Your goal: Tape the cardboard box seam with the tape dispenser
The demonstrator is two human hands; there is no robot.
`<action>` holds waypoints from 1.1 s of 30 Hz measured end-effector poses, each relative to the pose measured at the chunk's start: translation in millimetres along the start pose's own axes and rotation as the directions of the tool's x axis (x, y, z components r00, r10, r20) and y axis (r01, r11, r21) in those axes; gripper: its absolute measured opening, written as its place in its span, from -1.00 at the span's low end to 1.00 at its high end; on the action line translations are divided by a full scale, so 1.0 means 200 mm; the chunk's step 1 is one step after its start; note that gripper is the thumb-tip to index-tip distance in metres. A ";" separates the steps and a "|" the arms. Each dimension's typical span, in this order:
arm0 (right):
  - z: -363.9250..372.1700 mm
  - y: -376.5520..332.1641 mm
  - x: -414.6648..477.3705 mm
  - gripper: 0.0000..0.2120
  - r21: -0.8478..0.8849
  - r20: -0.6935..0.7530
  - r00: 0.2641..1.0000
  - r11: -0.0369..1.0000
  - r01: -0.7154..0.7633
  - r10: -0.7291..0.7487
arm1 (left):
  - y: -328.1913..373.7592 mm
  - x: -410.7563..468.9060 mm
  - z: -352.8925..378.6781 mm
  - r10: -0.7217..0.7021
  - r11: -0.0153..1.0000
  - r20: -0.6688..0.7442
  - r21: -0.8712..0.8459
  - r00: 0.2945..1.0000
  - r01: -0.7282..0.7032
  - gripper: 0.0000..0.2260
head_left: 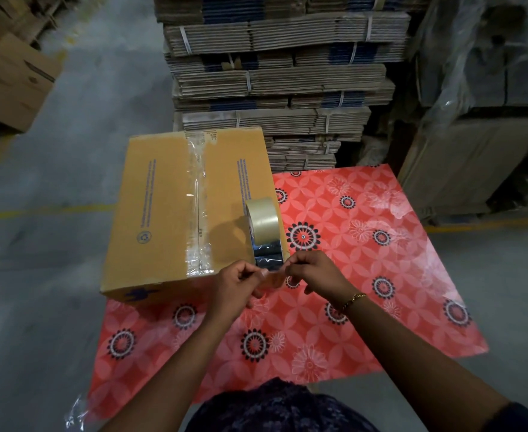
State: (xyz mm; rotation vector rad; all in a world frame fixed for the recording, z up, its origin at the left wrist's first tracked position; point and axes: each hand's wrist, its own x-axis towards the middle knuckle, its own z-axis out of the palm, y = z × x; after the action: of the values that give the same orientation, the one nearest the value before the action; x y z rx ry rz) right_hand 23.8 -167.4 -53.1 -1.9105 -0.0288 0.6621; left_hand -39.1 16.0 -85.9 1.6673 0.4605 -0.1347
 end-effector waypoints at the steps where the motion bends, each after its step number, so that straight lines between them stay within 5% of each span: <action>1: 0.00 -0.01 0.01 -0.88 -0.006 -0.004 1.000 1.000 -0.006 0.006 | 0.00 0.00 0.00 -0.004 1.000 -0.007 -0.015 1.000 0.004 -0.88; 17: 0.03 -0.07 0.04 -0.89 -0.087 -0.062 0.994 0.992 -0.095 0.090 | 0.03 -0.02 0.07 -0.147 0.975 -0.108 -0.184 0.983 0.125 -0.86; 33: 0.07 -0.08 0.05 -0.94 0.086 -0.064 0.970 0.969 -0.230 0.235 | 0.06 -0.02 0.13 -0.245 0.946 -0.162 -0.256 0.956 0.199 -0.84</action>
State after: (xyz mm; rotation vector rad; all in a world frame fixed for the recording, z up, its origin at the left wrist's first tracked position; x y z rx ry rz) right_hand 30.1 -146.4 -47.8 -1.8772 0.2685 0.7374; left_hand -33.7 -10.2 -77.8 1.3947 0.7832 -0.0815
